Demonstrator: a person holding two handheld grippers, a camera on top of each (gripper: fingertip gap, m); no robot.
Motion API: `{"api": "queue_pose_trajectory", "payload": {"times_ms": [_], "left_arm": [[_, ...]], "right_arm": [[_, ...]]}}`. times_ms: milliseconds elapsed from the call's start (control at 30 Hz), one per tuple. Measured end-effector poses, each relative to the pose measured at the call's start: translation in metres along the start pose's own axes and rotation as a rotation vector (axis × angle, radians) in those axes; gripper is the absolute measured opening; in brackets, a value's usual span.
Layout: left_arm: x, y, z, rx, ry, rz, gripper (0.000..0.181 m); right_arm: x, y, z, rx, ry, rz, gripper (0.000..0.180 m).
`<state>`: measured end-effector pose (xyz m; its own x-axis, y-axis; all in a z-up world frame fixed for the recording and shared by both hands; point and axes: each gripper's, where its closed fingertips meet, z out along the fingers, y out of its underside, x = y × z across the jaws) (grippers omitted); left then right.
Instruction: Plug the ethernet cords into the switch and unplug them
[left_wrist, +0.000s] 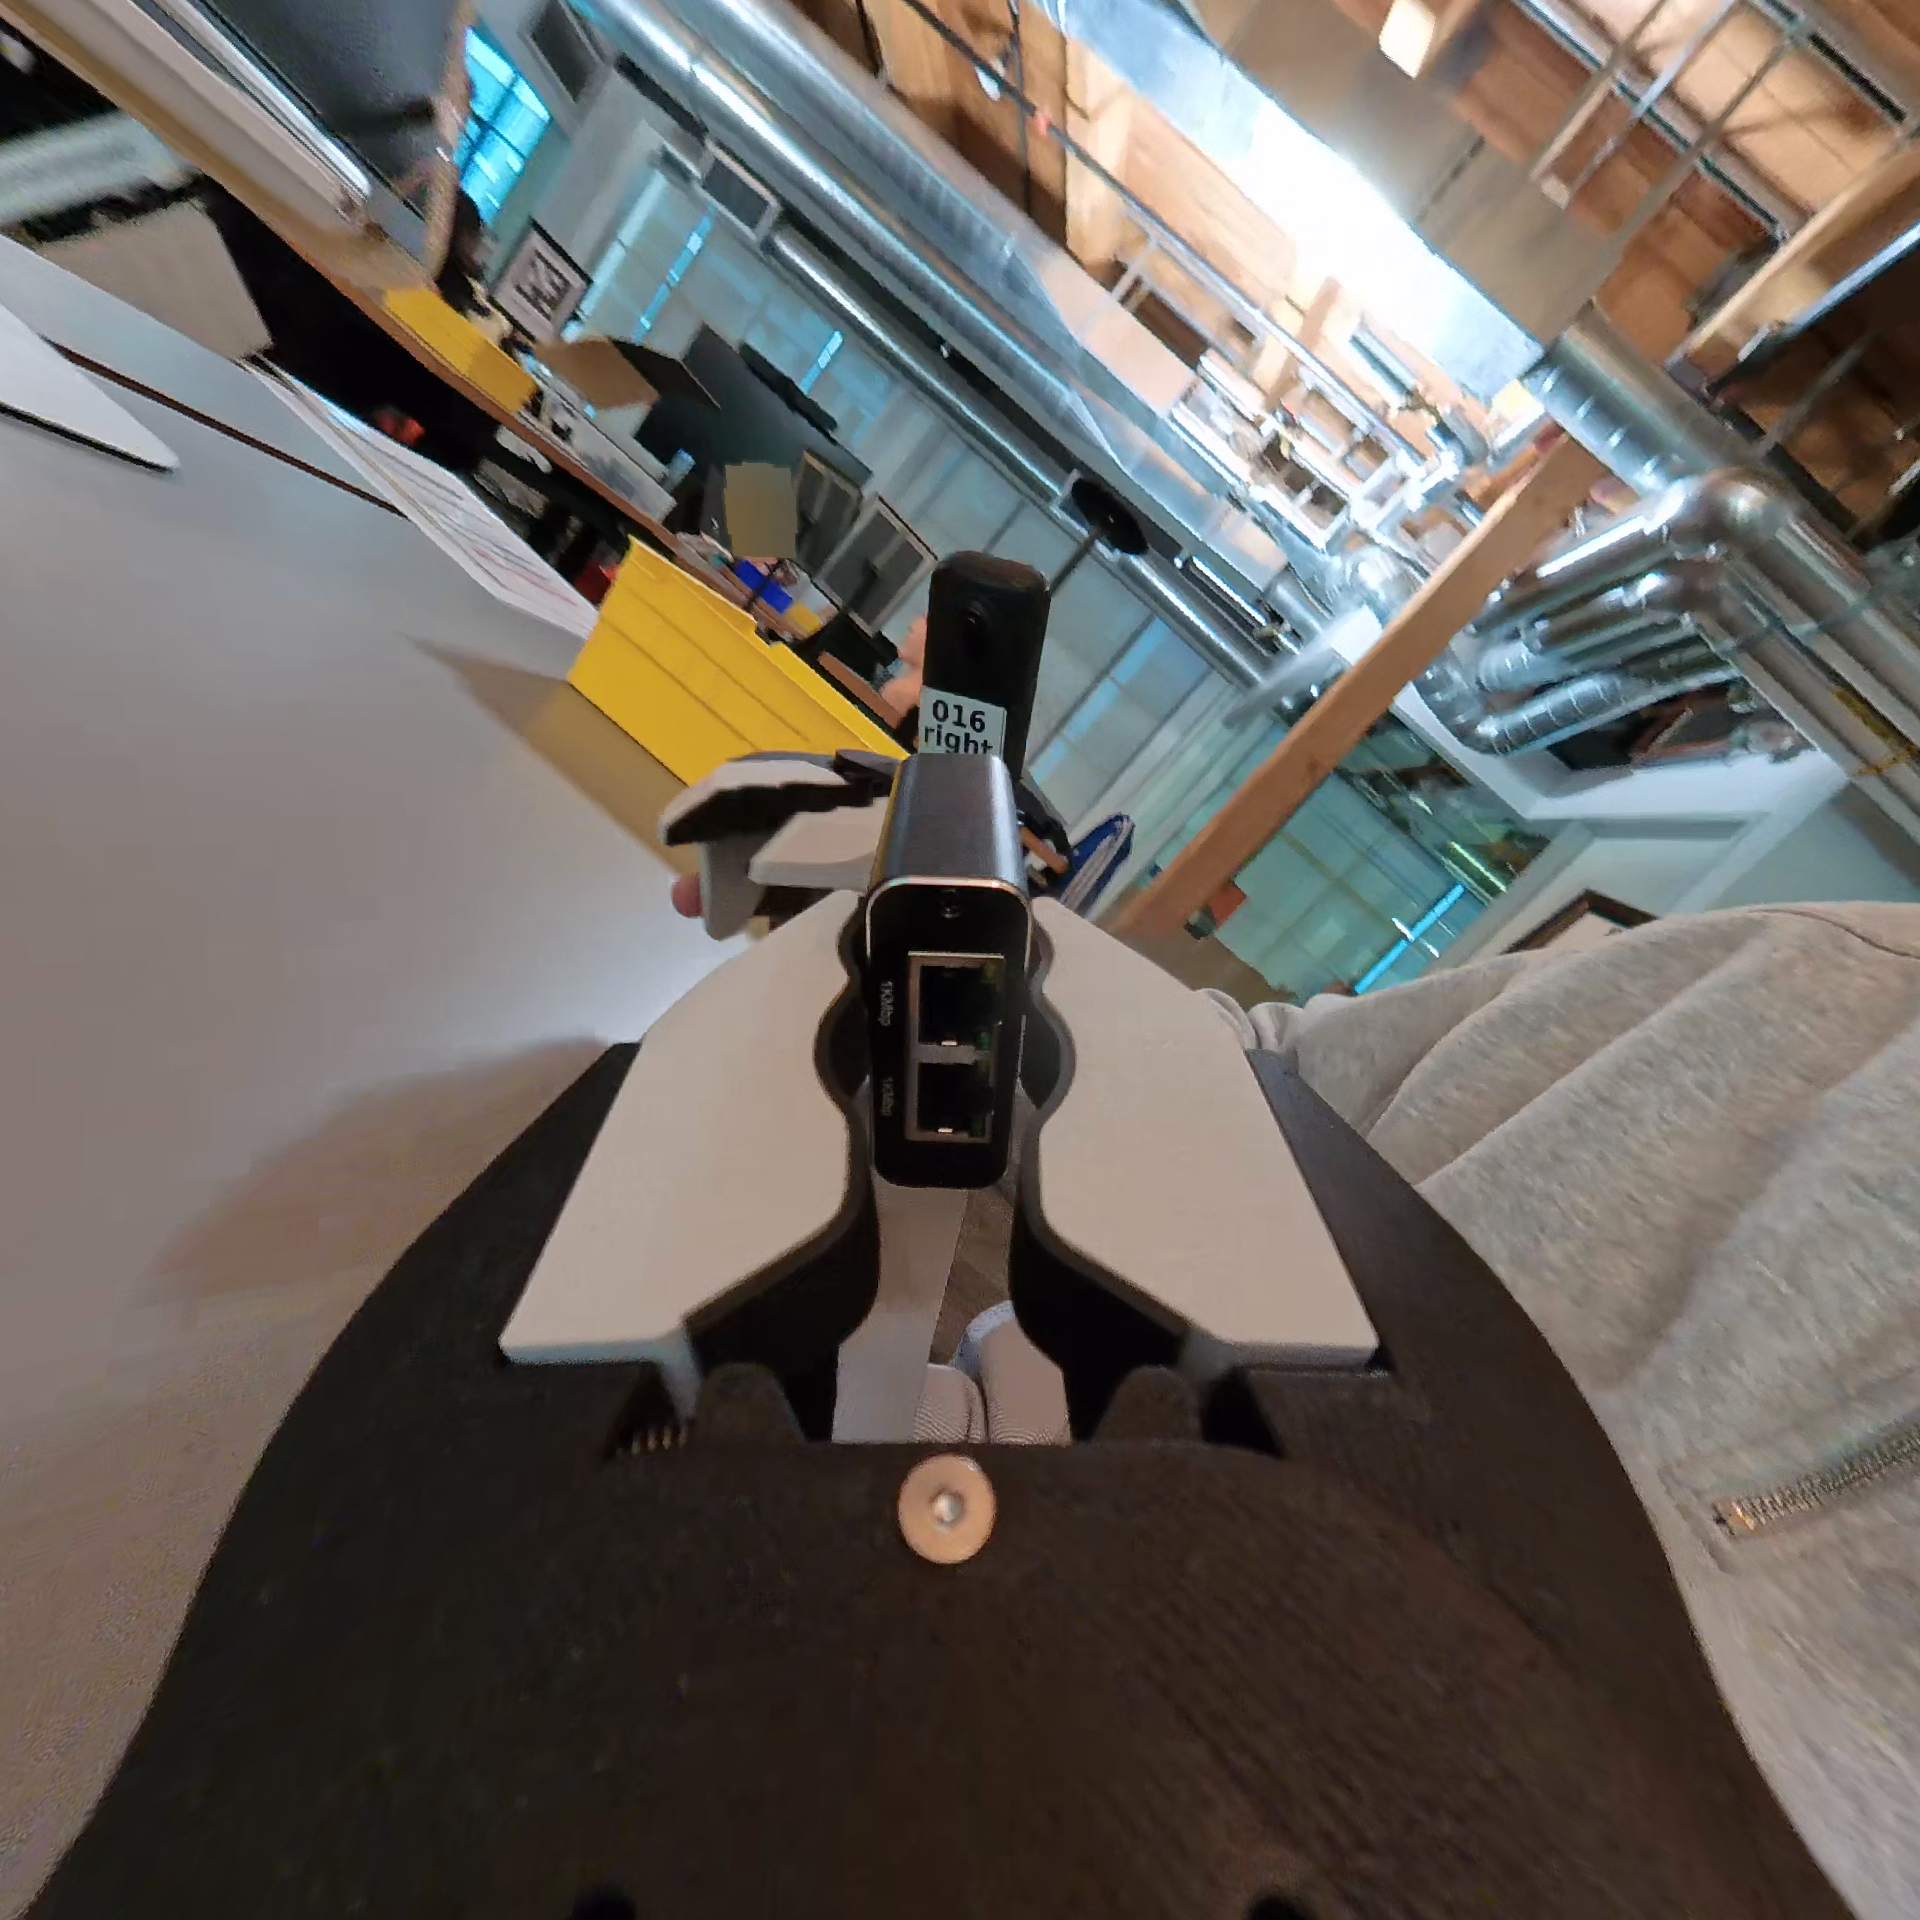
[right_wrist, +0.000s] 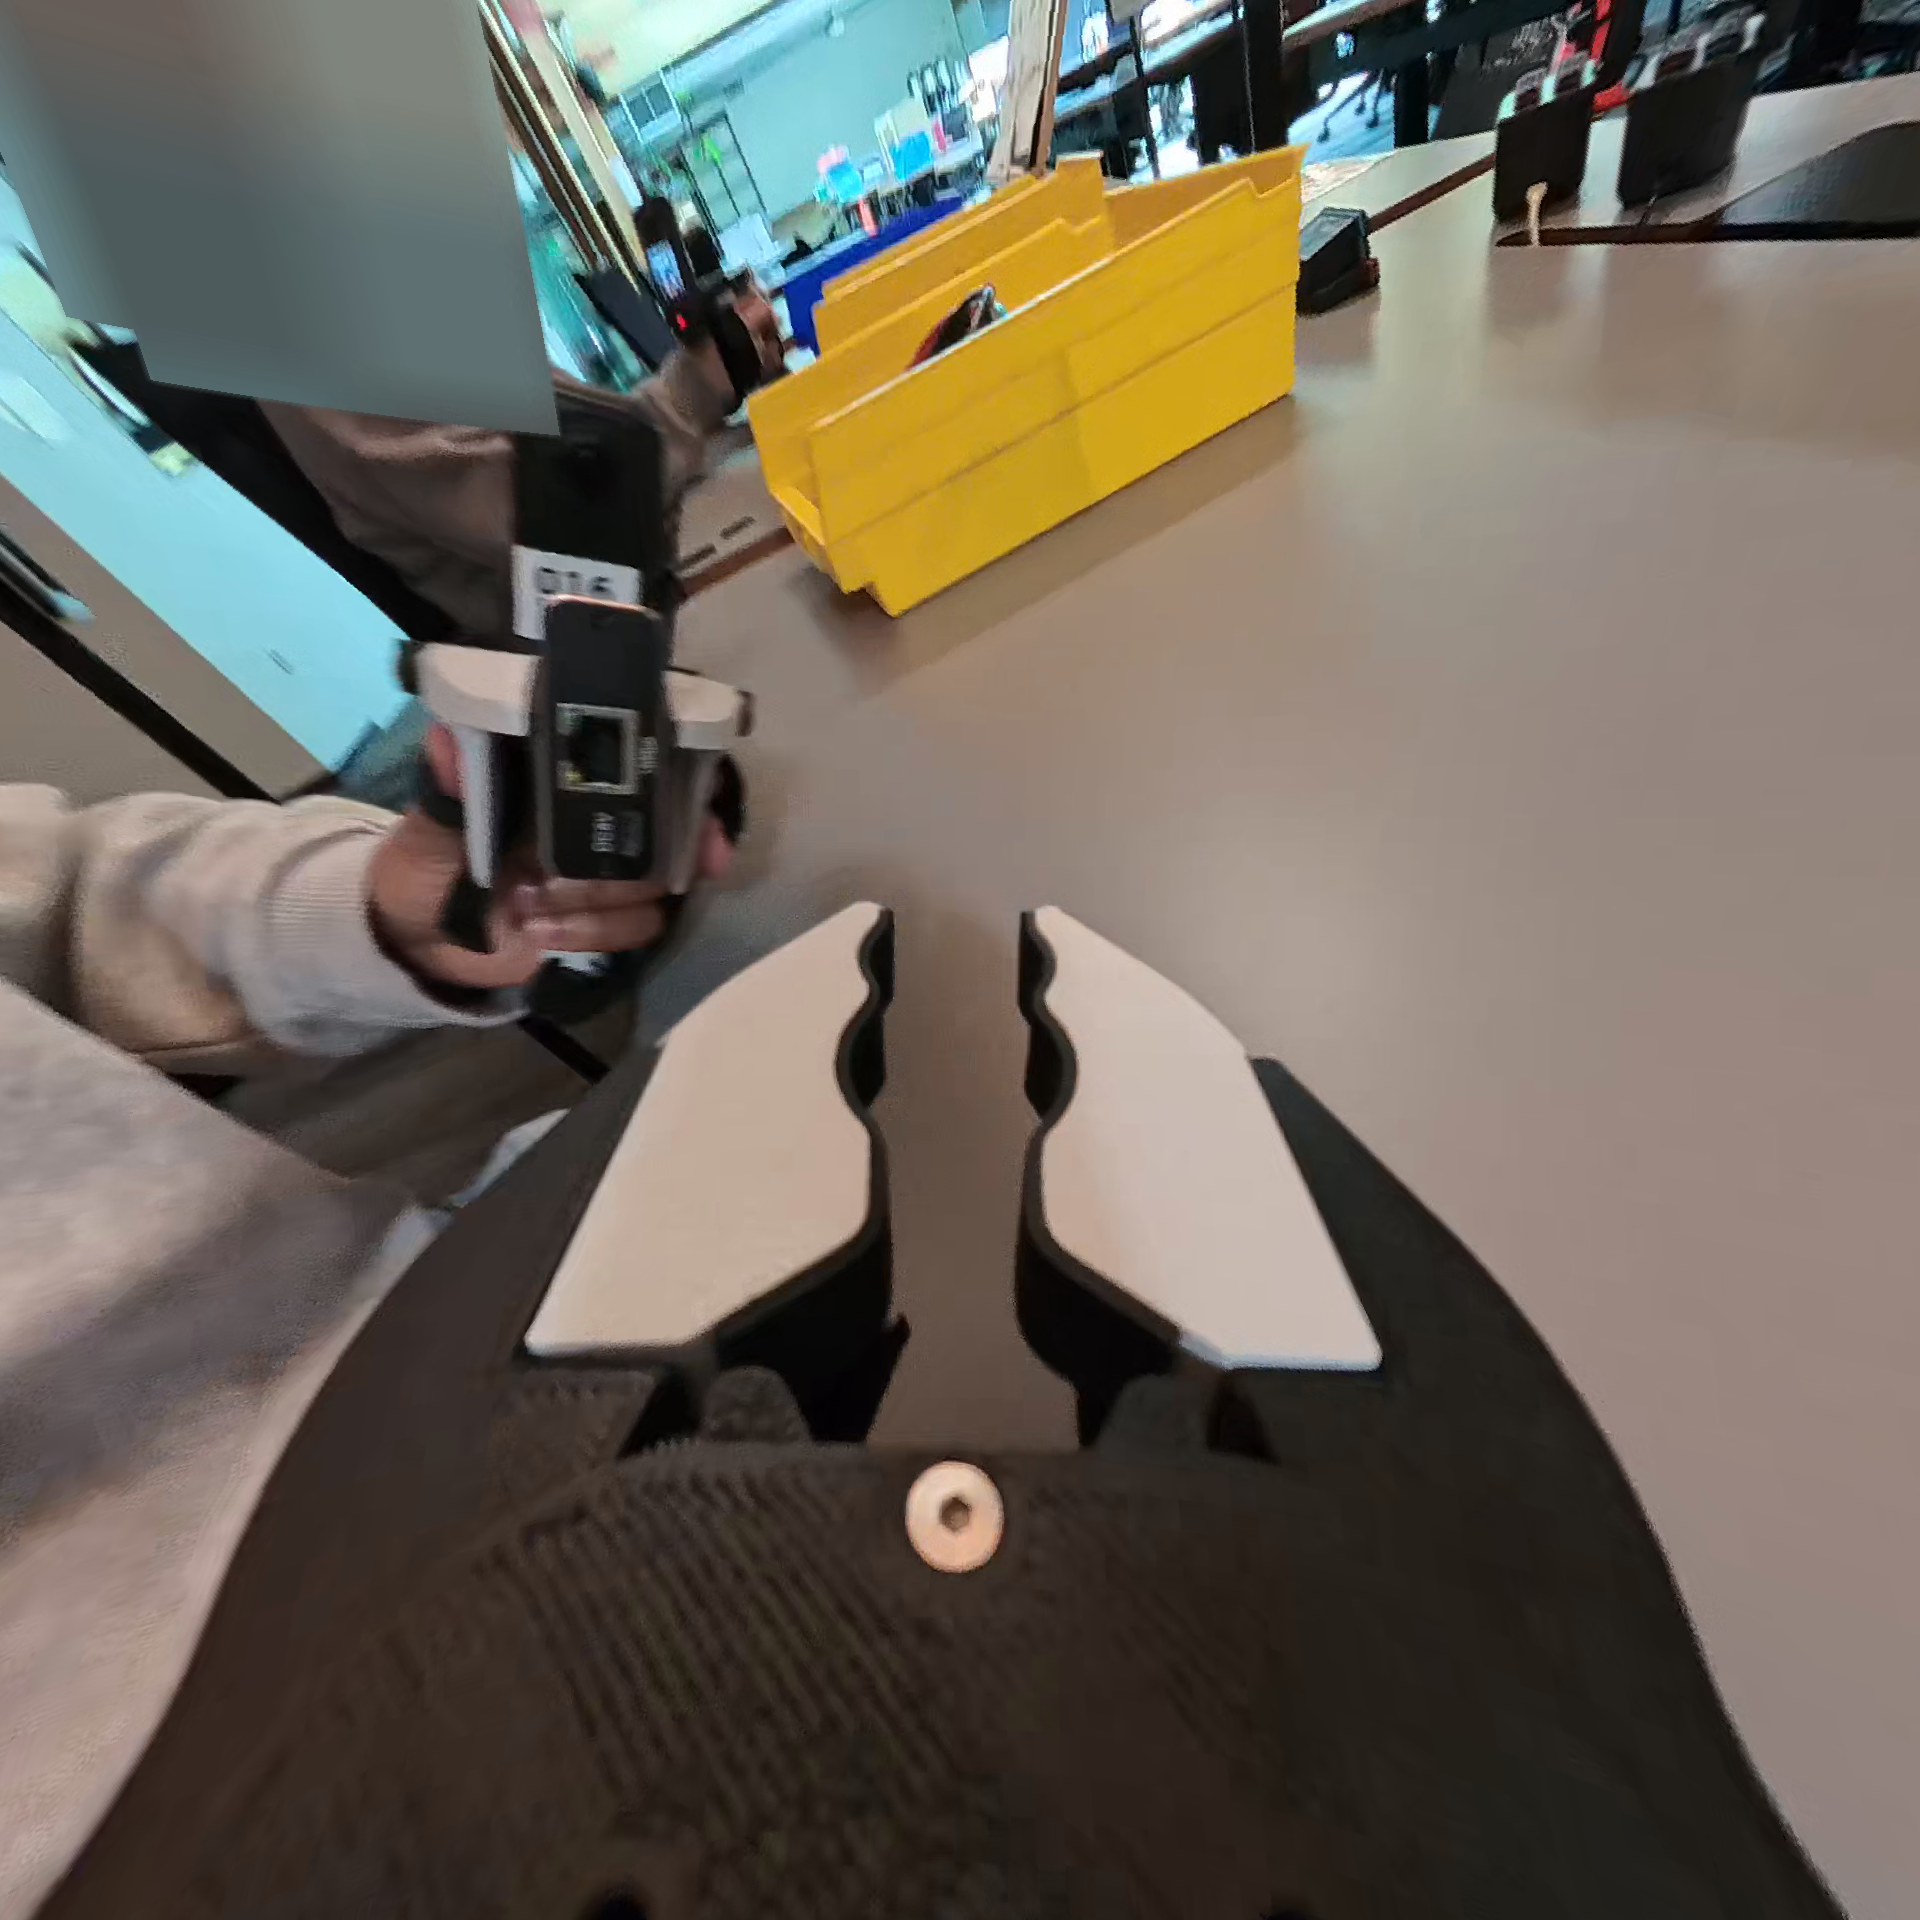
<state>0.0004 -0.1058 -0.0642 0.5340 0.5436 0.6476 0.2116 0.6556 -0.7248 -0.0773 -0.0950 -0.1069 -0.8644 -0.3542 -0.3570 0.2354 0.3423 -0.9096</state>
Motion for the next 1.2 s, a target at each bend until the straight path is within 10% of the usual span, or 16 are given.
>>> {"api": "queue_pose_trajectory", "payload": {"times_ms": [400, 700, 1200], "left_arm": [[0.011, -0.07, -0.065, 0.321, -0.152, 0.09, 0.024], [-0.005, -0.079, -0.083, 0.39, -0.119, -0.048, 0.024], [-0.012, -0.08, -0.087, 0.4, -0.073, -0.12, 0.024]], "right_arm": [[-0.008, -0.13, 0.237, -0.198, -0.104, -0.338, 0.027], [0.038, -0.152, 0.397, -0.581, -0.007, -0.32, 0.033], [0.051, -0.115, 0.437, -1.0, 0.074, -0.447, 0.012]]}}
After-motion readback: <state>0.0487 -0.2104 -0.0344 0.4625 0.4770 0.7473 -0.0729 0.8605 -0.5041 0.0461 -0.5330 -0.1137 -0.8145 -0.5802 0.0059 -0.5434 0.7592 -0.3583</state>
